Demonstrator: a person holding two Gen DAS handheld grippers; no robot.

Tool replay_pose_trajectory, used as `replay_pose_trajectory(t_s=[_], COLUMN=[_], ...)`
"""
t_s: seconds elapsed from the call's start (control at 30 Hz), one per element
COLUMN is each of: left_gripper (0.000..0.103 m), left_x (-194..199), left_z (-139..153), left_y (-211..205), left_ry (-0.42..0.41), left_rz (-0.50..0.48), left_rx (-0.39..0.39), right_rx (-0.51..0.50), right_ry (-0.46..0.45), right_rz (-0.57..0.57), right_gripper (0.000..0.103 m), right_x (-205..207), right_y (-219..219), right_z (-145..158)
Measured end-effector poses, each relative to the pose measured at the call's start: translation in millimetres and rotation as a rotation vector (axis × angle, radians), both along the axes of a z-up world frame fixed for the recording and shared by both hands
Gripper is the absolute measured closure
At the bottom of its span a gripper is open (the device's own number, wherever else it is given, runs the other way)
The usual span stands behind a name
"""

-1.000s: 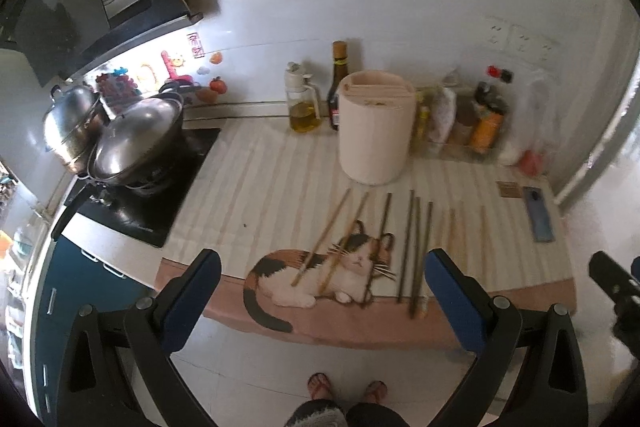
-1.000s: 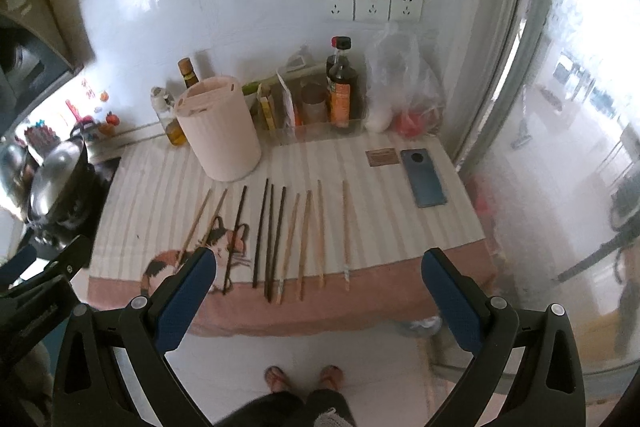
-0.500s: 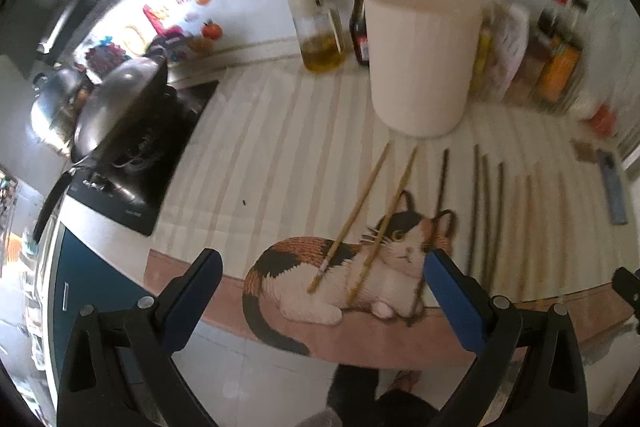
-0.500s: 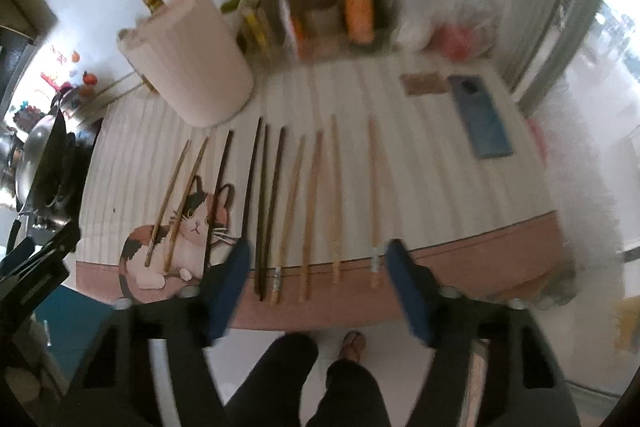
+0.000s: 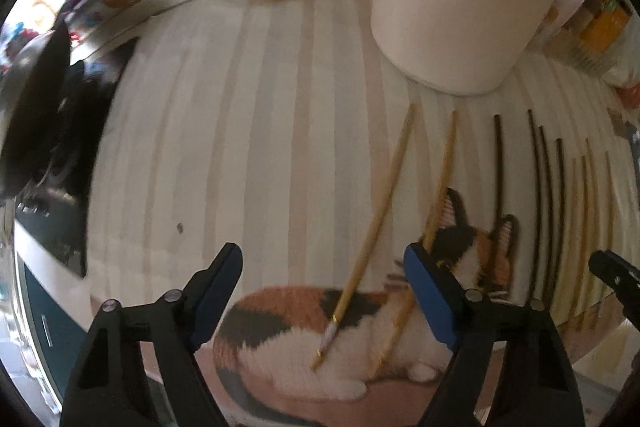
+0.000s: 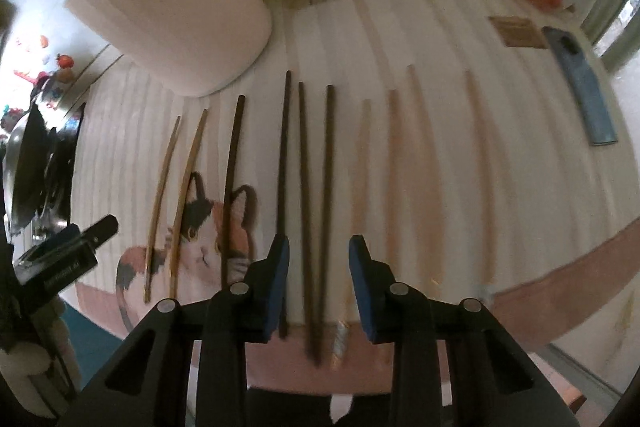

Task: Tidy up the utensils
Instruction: 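Grasp a light wooden chopstick with the left tool while the right tool grasps a dark chopstick, then lift both held chopsticks and carry them up over the cream holder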

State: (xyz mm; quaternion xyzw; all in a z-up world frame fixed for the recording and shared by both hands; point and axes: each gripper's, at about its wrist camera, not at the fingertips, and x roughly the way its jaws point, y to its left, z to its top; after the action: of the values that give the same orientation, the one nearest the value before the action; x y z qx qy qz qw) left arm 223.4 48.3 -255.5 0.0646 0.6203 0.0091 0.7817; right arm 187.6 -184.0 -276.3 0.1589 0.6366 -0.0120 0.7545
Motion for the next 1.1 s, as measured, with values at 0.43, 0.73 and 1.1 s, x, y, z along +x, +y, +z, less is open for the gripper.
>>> replay_pose_trajectory(t_s=[0.43,0.73,1.1], left_gripper=[0.058,0.098,0.098], left_x=[18.6,23.0,25.2], left_z=[-49.0,-49.4,-53.8], left_y=[-36.2,-31.8,24.5], left_ry=[0.116,0.083,0.083], left_rz=[-0.214,-0.169,-0.019], left_rx=[-0.049,-0.114,-0.191], right_rx=[-0.107,-0.096,-0.202], right_ry=[0.084,0.096,0.129], right_rz=[-0.054,-0.061,0.042], right_gripper=[0.07,0.07,0.096], right_x=[33.3,49.3,73.8], right_y=[10.4,14.7,56.0], right_z=[-30.0,-41.3,-63.1])
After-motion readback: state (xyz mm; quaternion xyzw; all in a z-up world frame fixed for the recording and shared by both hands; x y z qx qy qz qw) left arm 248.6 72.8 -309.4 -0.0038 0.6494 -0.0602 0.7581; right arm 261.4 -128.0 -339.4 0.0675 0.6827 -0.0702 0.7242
